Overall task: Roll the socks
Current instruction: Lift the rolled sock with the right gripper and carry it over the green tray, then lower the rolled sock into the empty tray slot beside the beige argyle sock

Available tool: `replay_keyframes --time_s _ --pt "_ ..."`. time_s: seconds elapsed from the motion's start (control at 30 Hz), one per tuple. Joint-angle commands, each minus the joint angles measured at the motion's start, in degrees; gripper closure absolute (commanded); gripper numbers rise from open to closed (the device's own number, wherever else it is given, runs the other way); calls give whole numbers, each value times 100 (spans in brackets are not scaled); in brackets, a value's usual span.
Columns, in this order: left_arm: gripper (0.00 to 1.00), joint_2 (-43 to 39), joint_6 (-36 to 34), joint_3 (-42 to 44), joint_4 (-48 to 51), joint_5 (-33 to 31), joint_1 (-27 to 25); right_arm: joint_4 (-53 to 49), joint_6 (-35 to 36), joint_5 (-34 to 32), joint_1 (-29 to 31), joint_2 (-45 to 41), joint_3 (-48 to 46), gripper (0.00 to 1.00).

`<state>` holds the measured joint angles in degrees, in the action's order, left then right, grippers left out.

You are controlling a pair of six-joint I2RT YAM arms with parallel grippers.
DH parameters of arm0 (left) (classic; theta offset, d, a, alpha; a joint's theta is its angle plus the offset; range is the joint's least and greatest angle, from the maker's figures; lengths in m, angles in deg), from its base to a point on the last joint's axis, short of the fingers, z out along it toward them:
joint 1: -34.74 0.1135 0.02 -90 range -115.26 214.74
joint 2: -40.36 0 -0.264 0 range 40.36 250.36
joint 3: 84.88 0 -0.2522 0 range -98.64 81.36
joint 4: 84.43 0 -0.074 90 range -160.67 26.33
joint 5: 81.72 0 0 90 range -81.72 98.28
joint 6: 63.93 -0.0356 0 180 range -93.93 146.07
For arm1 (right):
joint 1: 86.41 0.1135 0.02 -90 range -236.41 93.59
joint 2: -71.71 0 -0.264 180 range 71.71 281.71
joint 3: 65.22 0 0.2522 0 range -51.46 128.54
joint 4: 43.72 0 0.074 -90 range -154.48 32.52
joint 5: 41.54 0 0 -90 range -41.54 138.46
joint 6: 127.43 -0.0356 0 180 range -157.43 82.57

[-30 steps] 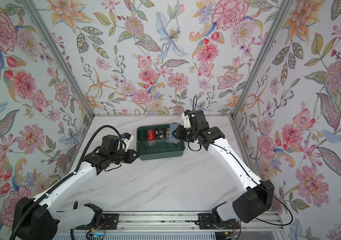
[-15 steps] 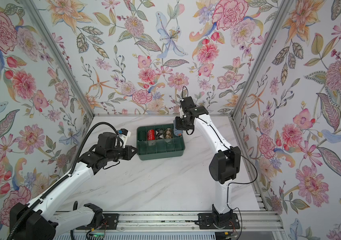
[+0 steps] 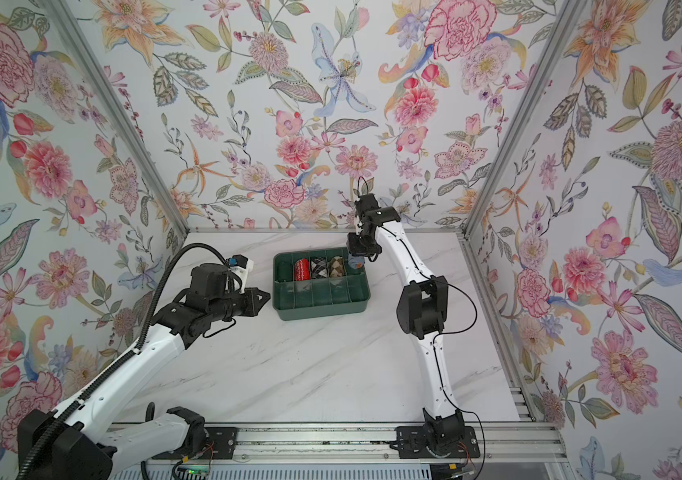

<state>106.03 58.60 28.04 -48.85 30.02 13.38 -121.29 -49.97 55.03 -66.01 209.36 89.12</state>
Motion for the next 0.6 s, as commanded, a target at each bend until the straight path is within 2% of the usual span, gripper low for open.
replay_keyframes --time_s 0.0,0.3,0.57 --pt "87 16 94 -59 -104 -189 94 -202 173 -12 -79 200 304 100" --pt "87 -3 166 85 -151 -211 226 -202 164 217 -131 721 667 100" --pt "87 -7 251 176 -191 -234 247 -211 226 213 -41 852 656 100"
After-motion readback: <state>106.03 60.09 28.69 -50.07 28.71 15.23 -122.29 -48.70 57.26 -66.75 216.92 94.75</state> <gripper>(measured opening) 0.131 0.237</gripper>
